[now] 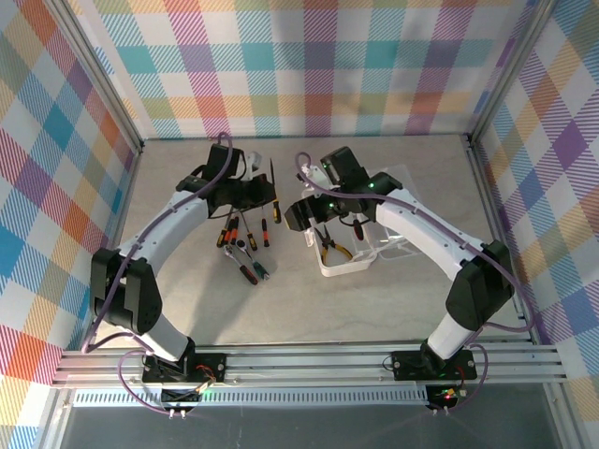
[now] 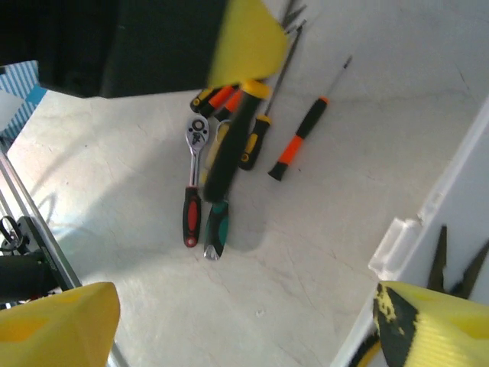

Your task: Pack the tool kit

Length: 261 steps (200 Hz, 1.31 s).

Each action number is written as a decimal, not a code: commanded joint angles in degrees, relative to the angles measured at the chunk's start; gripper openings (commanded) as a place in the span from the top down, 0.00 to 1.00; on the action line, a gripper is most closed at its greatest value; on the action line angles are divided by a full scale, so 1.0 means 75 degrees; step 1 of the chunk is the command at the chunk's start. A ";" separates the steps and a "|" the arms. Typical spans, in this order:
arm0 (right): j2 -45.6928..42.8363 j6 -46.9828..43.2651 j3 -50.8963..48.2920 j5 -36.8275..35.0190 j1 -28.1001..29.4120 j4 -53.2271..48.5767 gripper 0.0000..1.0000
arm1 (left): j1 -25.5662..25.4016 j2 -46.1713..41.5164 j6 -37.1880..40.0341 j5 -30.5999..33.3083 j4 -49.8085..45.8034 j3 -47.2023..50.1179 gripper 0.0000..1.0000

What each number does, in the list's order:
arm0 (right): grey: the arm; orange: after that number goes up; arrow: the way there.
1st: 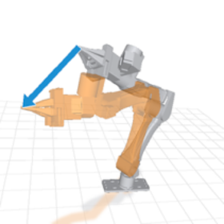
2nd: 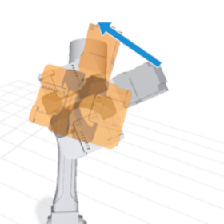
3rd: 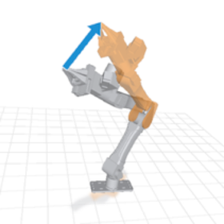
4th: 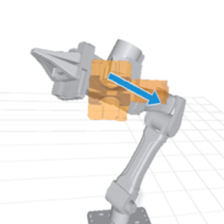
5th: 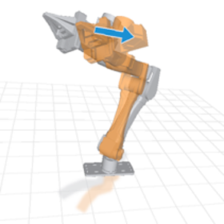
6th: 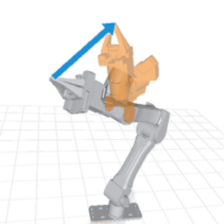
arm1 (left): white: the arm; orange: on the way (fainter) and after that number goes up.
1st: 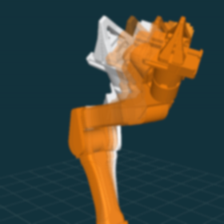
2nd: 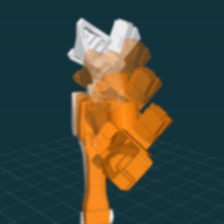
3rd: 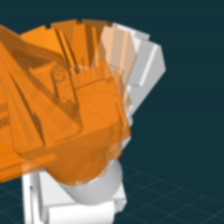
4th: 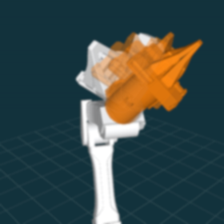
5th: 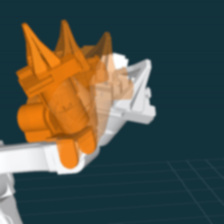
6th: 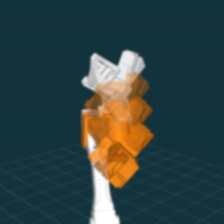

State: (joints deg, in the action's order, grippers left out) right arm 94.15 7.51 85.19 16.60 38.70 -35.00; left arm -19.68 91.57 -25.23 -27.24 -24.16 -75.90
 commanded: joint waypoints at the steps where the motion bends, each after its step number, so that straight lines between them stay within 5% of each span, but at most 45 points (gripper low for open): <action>1: 0.0108 0.0464 -0.0265 0.0075 0.0099 0.1087 0.22 | -0.0157 0.0136 -0.0601 -0.0616 0.0874 -0.0099 1.00; 99: 0.0850 0.0847 0.0220 -0.0369 0.0095 0.1524 0.42 | -0.0431 0.0060 -0.0843 -0.0856 0.1332 -0.0045 1.00; 178: 0.0819 0.0974 0.0350 -0.0626 0.0102 0.1396 1.00 | -0.0493 0.0188 -0.0651 -0.0886 0.1192 0.0015 1.00; 200: 0.0710 0.0868 0.0396 -0.0824 0.0048 0.1090 1.00 | -0.0482 0.0172 -0.0196 -0.0514 0.0538 -0.0202 1.00; 233: 0.0106 0.0313 0.0227 -0.1150 -0.0570 0.0132 1.00 | 0.0141 -0.0095 0.0831 0.0867 -0.1044 -0.0705 0.29; 254: -0.0379 -0.0309 0.0005 -0.1265 -0.1271 -0.0684 1.00 | 0.0781 -0.0295 0.1200 0.1575 -0.1653 -0.0719 0.01; 261: -0.0521 -0.0550 -0.0078 -0.1329 -0.1495 -0.0985 1.00 | 0.0927 -0.0314 0.1340 0.1987 -0.1945 -0.0748 0.00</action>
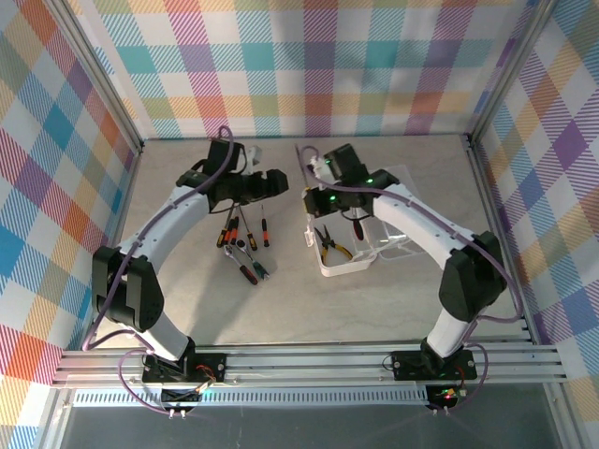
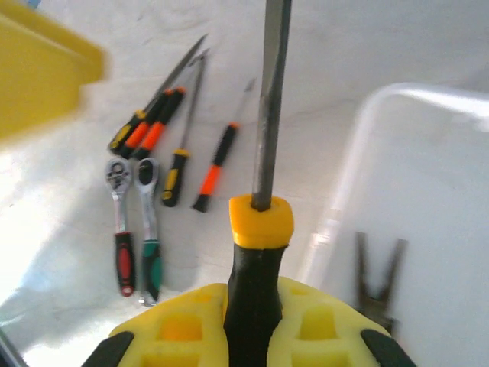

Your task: Pack the tool kit

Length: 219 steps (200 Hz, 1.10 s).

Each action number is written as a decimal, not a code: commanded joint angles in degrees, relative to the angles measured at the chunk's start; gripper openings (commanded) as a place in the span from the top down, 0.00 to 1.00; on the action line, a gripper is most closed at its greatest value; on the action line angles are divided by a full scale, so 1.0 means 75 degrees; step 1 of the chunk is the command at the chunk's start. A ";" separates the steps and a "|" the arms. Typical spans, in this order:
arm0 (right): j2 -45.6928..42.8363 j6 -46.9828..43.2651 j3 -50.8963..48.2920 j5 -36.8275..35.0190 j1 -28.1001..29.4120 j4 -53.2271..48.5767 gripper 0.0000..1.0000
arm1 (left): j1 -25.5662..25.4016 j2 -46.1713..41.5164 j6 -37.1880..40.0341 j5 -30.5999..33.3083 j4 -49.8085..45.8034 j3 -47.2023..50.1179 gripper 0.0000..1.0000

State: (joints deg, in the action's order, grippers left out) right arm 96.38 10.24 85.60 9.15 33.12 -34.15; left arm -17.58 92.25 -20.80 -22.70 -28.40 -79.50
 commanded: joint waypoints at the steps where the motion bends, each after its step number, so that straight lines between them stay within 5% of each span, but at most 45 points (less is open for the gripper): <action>1: -0.0834 -0.0940 -0.0137 -0.0355 -0.0786 -0.1138 1.00 | 0.0664 -0.0405 0.0770 0.1448 -0.1421 -0.0271 0.00; 41: -0.1017 -0.1640 -0.0560 -0.1359 -0.1685 -0.2411 1.00 | 0.0926 -0.0140 0.1045 0.3021 -0.2318 -0.0066 0.00; 219: -0.0642 -0.1249 -0.1023 -0.2368 -0.2293 -0.3156 1.00 | 0.0903 0.0263 0.0886 0.2357 -0.1943 0.0722 0.00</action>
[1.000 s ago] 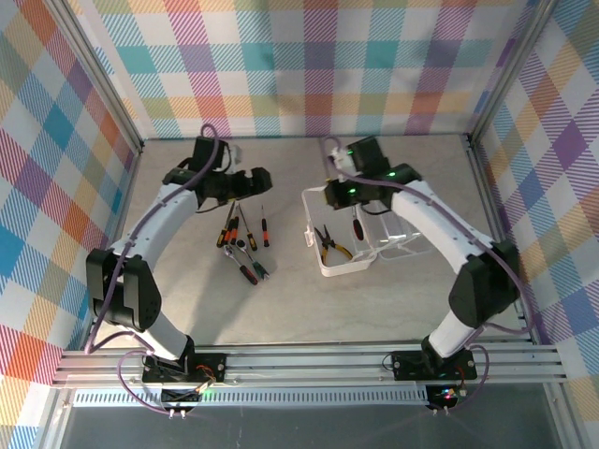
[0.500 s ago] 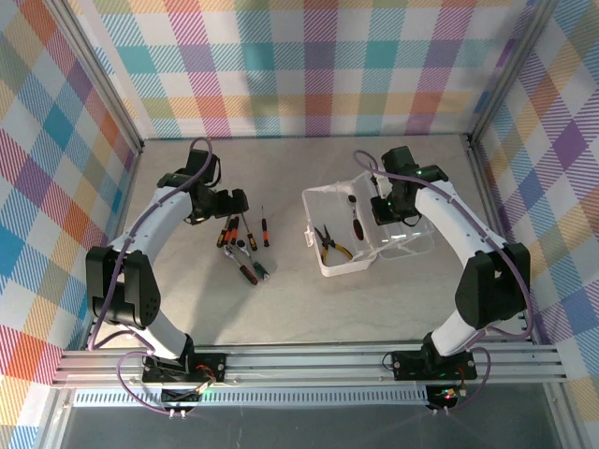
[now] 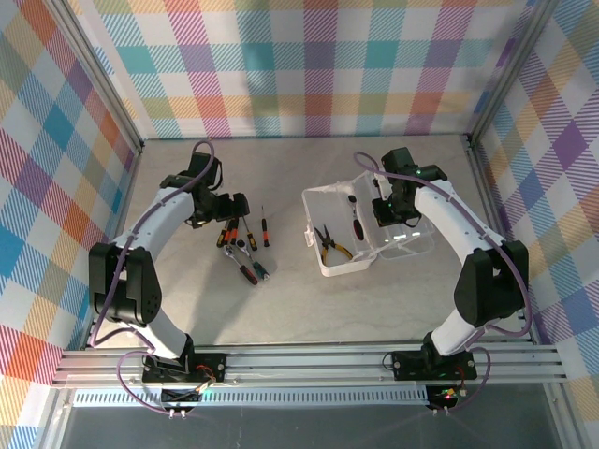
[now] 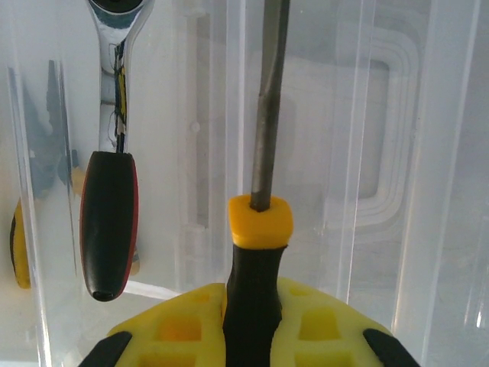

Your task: Pack the tool kit

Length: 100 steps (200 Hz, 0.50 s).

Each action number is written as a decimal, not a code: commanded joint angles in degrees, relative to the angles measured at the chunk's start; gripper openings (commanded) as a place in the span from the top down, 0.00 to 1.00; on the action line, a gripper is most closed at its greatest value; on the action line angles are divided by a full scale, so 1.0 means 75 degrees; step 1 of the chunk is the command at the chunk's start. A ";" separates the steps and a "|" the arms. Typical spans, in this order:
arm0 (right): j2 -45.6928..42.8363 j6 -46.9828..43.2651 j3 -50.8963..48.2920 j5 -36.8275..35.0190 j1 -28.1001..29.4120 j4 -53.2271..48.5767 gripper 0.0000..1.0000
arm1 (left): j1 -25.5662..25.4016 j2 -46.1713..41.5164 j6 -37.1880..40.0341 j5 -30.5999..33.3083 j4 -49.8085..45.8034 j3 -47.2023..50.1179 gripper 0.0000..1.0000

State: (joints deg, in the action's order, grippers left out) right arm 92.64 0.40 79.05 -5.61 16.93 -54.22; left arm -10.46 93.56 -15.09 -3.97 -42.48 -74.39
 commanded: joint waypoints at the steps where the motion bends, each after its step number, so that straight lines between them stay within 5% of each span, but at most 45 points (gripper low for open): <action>1: -0.0142 0.0069 -0.0153 -0.0407 -0.0135 -0.0481 1.00 | -0.0047 0.0082 0.0126 -0.0146 -0.0066 0.0046 0.00; 100: -0.0209 0.0192 -0.0078 -0.0495 -0.0183 -0.0575 0.66 | -0.0048 0.0088 0.0161 -0.0280 -0.0078 0.0052 0.00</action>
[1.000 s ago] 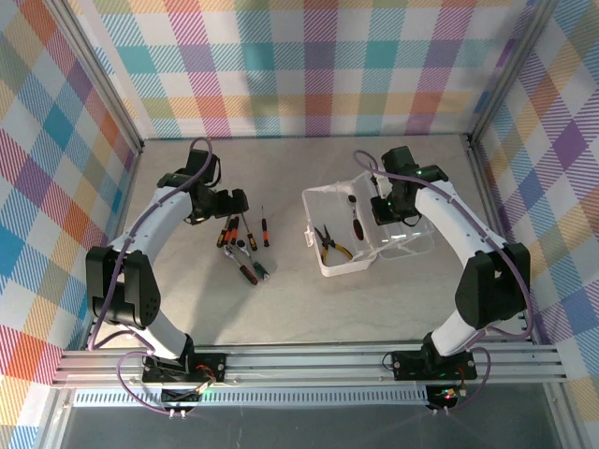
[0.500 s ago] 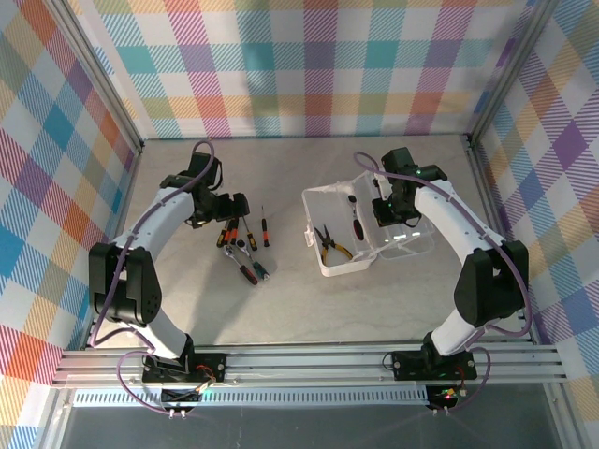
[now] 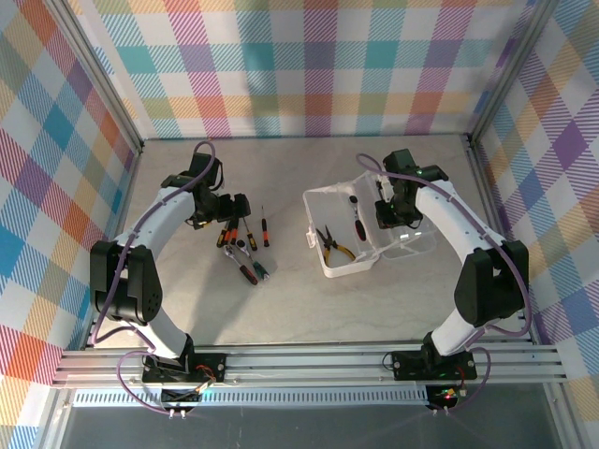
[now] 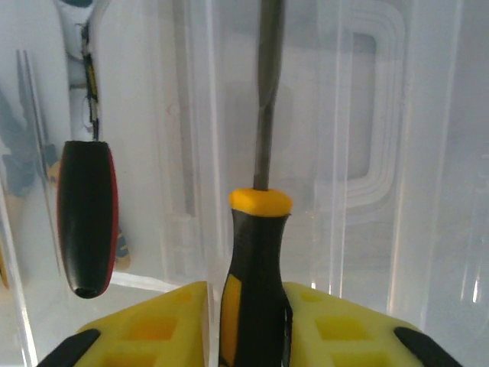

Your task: Pack the tool kit

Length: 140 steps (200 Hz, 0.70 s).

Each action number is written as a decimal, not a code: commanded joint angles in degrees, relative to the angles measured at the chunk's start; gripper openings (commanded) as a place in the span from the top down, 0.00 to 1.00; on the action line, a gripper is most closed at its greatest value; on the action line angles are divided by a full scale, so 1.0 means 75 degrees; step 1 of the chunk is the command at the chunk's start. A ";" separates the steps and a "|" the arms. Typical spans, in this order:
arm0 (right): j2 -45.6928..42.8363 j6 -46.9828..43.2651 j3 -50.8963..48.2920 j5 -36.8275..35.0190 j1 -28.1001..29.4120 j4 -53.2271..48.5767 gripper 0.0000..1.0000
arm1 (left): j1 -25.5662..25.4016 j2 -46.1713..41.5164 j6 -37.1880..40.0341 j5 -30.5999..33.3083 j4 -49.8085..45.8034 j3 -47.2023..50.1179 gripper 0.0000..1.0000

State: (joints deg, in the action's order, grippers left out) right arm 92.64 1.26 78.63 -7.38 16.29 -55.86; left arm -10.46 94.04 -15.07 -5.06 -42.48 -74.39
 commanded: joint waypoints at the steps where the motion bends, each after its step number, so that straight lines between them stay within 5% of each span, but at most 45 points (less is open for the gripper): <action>1: -0.0210 0.0079 -0.0021 -0.0259 -0.0098 -0.0357 0.66 | -0.0048 0.0024 0.0158 -0.0134 -0.0078 0.0052 0.00; 74: -0.0555 0.0201 0.0377 -0.0144 -0.0087 -0.0663 0.39 | -0.0064 0.0128 0.0193 -0.0087 -0.0102 0.0065 0.00; 108: -0.1298 0.0231 0.0561 0.0456 0.0003 -0.0514 0.01 | -0.0409 0.0554 0.0220 0.0453 -0.0224 -0.0094 0.00; 140: -0.1470 0.0207 0.0694 0.0725 0.0292 -0.0363 0.01 | -0.0906 0.1143 0.0054 0.0488 -0.0069 -0.0321 0.00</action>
State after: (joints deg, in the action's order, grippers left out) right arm 82.54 2.52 82.13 -5.02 16.99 -58.81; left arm -14.63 99.55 -14.50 -2.61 -42.48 -74.56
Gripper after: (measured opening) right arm 0.988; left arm 0.998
